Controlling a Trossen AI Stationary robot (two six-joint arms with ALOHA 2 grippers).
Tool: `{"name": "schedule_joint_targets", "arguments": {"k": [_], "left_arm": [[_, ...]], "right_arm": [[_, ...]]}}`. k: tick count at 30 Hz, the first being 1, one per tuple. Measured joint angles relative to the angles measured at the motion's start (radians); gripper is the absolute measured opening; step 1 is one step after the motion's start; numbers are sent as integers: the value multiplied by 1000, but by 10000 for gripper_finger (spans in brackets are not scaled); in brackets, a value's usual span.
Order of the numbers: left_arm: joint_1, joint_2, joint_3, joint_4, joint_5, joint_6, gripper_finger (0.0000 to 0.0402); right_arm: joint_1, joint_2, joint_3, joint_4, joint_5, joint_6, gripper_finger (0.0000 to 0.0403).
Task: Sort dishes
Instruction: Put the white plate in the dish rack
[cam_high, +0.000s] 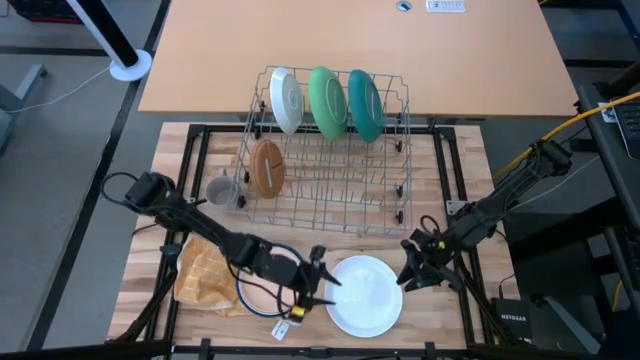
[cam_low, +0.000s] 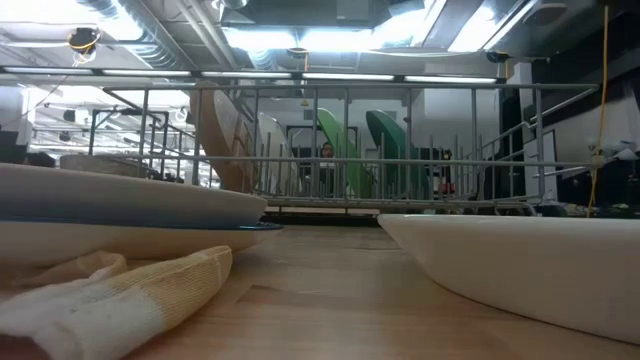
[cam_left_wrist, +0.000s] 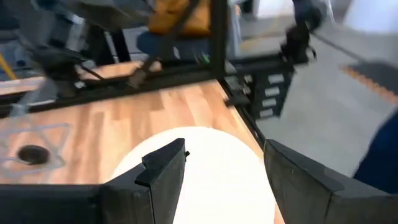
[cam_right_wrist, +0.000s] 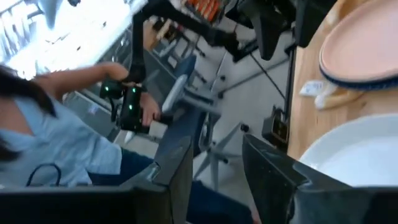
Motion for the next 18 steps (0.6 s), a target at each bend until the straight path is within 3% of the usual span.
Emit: {"name": "schedule_joint_targets", "arguments": {"k": [6,10,18], "left_arm": [[-41,90,73,-65,0,152,208],[-57,169,170,-206,-11,339,208],[-65,255,260,-371,-24,508,208]], "right_arm": [[0,40,0,-14,-35,84,144],[0,67,0,-64,-29,265,144],[0,134,0,-171,-18,595,144]]}}
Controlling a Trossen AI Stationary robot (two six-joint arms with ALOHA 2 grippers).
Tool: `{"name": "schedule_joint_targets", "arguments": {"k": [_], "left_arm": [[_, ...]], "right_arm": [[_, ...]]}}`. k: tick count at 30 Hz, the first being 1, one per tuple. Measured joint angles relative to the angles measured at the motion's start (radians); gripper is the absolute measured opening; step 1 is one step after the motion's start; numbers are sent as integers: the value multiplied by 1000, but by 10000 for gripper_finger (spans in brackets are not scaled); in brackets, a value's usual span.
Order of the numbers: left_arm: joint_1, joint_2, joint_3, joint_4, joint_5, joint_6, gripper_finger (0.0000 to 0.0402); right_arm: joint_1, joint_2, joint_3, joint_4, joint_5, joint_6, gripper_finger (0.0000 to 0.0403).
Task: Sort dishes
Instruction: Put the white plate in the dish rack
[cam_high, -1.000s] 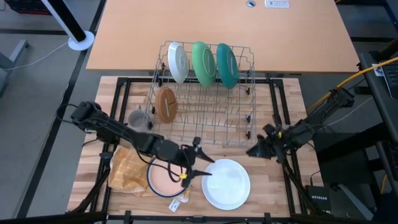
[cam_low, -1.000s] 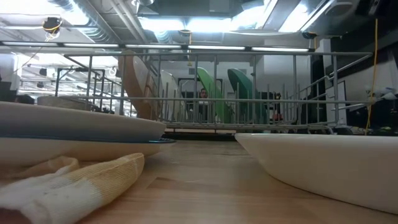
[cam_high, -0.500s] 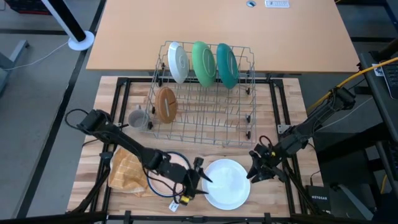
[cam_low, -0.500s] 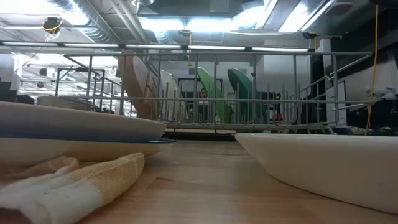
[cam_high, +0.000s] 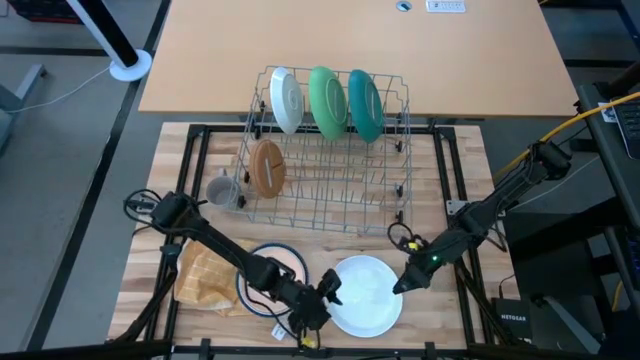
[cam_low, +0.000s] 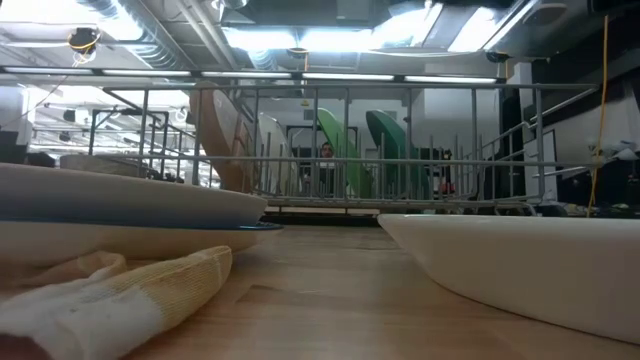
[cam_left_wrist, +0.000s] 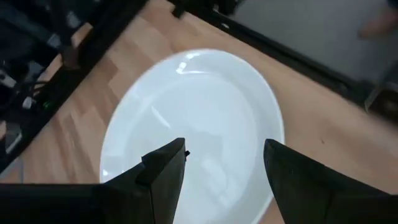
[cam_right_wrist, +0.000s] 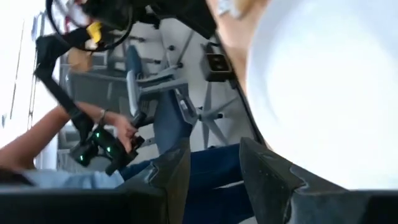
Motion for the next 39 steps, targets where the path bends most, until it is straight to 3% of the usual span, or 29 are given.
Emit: {"name": "schedule_joint_targets", "arguments": {"k": [7,14,26,39], "left_arm": [[-36,2,1,-149,3,161,208],[-51,24,-4,-188,-2,182,208],[-47,91,-6,-173,-85,244,208],[-36,106,-6,-79,-147,342,208]], "right_arm": [[0,68,0,-26,1,248,144],[0,118,0,-179,1,395,144],[0,146,0,-455,-7,483,144],[0,224,0,-430,-17,539,144]]}}
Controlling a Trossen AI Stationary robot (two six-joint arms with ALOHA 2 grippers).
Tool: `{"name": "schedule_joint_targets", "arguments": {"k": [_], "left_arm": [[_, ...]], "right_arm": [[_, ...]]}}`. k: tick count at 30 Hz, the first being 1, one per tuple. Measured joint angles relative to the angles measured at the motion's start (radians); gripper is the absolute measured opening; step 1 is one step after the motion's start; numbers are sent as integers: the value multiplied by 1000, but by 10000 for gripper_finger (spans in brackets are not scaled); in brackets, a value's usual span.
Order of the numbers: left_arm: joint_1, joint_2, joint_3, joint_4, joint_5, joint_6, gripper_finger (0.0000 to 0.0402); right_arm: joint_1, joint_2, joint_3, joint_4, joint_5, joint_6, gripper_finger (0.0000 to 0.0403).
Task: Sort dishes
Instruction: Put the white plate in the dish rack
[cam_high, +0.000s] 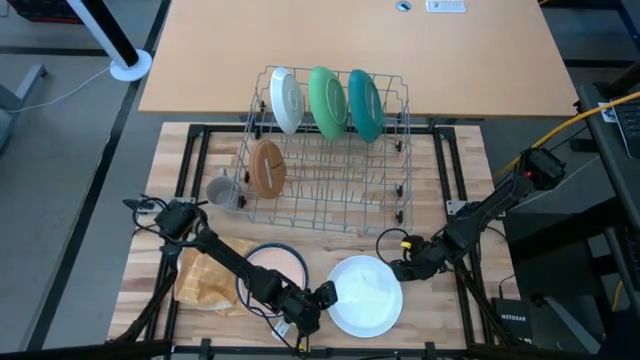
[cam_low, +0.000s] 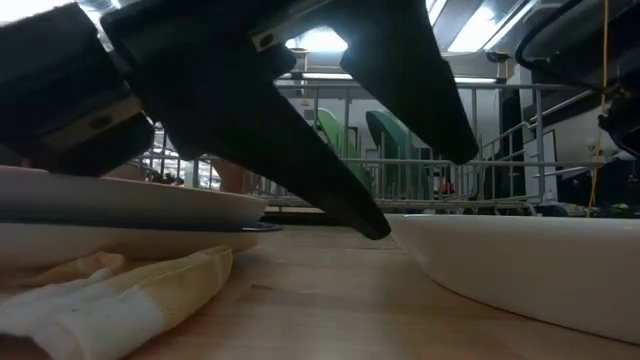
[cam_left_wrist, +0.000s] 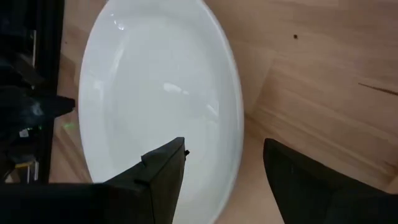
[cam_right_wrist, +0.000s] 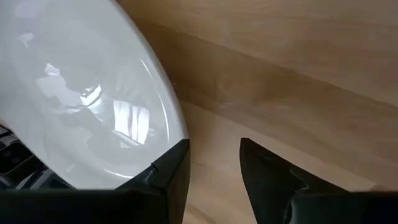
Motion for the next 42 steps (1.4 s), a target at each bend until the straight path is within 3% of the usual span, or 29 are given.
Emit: {"name": "schedule_joint_targets", "arguments": {"k": [12,20,42], "left_arm": [[-5,0,3,-5,4,1,208],[-7,0,3,-4,105,62,208],[105,52,5,21,98,136,208]], "right_arm": [[0,46,0,60,-7,5,144],[0,53,0,72,9,44,144],[1,230,-1,400,-1,46,144]]}}
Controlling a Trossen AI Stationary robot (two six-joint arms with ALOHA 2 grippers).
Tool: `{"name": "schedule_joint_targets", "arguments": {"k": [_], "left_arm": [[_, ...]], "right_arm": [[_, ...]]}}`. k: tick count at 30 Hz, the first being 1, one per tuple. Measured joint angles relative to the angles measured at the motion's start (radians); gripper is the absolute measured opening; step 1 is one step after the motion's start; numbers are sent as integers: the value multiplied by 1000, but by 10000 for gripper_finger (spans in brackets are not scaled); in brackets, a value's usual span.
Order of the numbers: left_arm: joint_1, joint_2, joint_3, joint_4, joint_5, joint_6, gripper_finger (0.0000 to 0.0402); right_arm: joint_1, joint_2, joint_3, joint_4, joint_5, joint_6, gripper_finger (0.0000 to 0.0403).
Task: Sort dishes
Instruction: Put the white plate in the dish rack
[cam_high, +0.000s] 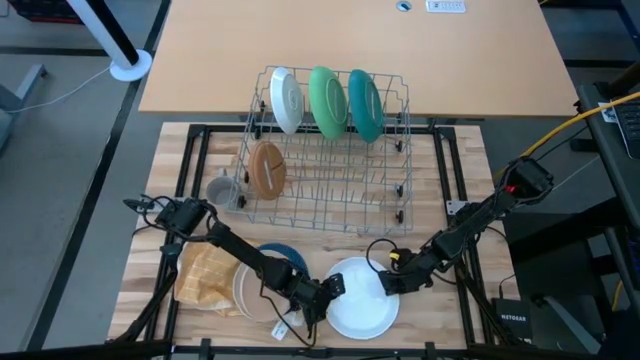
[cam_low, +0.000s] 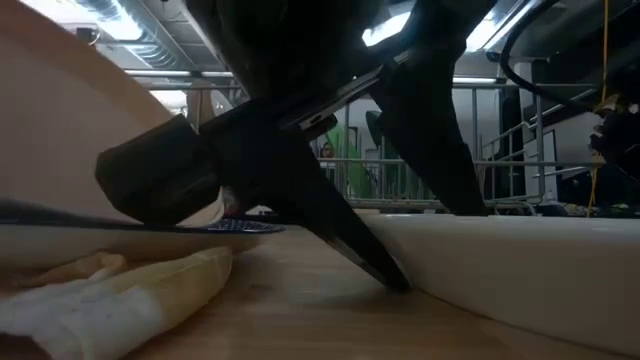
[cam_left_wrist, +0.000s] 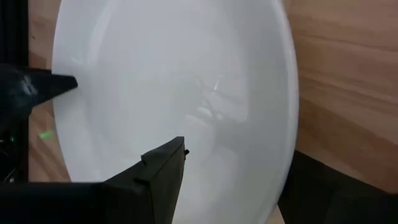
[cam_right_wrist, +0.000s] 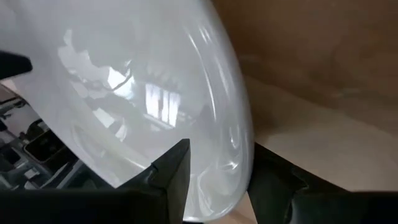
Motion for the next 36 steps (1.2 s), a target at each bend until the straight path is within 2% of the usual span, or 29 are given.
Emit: {"name": "schedule_joint_targets", "arguments": {"k": [12,16,22,30,36], "left_arm": [[18,2,-4,35,-16,1,197],[8,-3,-4,37,-110,1,169],[4,-28,-5,31,-184,-1,139],[-1,-31,-5,40,-295,-3,131],[-23,-31,-4,124,-386,3,131]], "right_arm": [[2,3,-3,47,-34,-3,144],[2,2,-3,43,-73,-2,144],[1,2,-2,10,-90,0,144],[1,2,-1,2,-115,0,144],[1,2,-1,-54,-130,-2,128]]}}
